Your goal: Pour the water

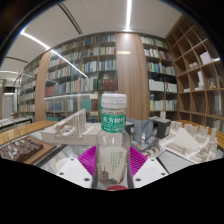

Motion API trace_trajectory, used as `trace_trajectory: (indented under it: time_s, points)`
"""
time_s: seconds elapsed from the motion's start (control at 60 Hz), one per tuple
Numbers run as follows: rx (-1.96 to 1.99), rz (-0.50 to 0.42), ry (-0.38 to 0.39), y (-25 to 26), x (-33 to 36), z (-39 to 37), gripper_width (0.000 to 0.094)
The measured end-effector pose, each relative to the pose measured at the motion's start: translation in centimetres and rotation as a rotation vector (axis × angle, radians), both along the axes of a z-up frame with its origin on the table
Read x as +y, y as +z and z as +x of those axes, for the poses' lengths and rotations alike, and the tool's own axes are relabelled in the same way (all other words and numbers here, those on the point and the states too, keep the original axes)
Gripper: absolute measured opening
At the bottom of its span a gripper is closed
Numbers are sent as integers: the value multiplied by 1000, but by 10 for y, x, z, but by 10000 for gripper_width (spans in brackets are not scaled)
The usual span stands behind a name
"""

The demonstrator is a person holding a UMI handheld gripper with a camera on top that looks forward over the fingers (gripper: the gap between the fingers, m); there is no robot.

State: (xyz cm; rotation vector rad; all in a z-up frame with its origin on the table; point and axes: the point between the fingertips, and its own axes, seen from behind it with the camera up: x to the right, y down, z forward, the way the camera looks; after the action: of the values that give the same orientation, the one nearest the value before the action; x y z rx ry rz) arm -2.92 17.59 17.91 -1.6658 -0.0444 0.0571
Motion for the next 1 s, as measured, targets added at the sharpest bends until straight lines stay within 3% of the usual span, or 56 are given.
trace_trajectory:
  time_s: [0.25,0.267,0.367,0.483,0.55,0.6,0.7,1.0]
  points:
    - [-43,-168,-15,-107,0,10,406]
    - [-52,-125,-13,-100,0,10,410]
    - [-60,-107,-36,-102,-1,12,447]
    - [-35,-164,-79,-103,-7,16,607]
    - [-7,-192,-92,-96,-17,15,871]
    - [12,-211,-122,-87,-32,16,828]
    - [36,-215,-176,-57,-81,13,857]
    - [-7,-284,-131,-5,-290,-55,861]
